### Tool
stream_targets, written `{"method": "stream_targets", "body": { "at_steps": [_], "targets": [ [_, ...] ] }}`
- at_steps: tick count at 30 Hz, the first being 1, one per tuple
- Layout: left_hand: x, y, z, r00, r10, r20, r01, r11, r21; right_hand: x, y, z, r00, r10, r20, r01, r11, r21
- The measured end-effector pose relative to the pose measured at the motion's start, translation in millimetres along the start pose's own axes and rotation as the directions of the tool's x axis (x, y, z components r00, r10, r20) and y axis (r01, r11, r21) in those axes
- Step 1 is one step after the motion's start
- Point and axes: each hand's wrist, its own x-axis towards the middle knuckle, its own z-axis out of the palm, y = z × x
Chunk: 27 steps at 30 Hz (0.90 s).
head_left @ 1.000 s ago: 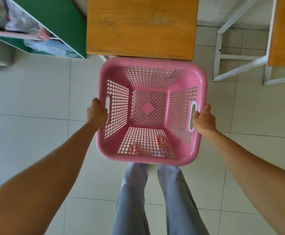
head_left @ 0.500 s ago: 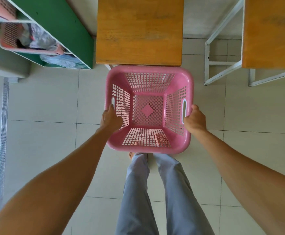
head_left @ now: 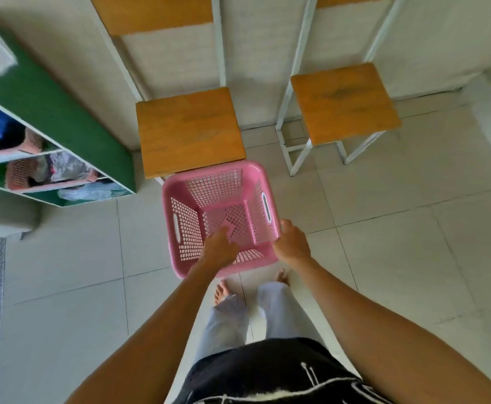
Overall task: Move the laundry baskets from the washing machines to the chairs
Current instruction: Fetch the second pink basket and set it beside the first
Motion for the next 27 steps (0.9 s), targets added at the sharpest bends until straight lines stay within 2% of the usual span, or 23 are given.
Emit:
{"method": "stream_targets", "body": {
  "at_steps": [4,8,15,20,27],
  "targets": [
    [-10,49,9,0.99,0.114,0.084,-0.123,0.985,0.121,-19,23,-35,0.996,0.008,-0.088,-0.005,0.999,0.036],
    [-6,98,43,0.971,0.136,0.194,-0.192,0.933,0.305,-33,63,-74,0.978,0.082,-0.194,-0.061,0.992,0.114],
    [-1,211,143,0.937,0.16,0.312,-0.28,0.876,0.392,-57,181,-141,0.935,0.212,-0.283,-0.146,0.96,0.238],
    [-3,301,241,0.884,0.224,0.411,-0.395,0.828,0.398,-69,278,-204,0.86,0.383,-0.338,-0.22,0.875,0.431],
    [-14,421,363,0.753,0.316,0.577,-0.607,0.673,0.423,-91,389,-287,0.72,0.542,-0.433,-0.233,0.776,0.586]
  ]
}}
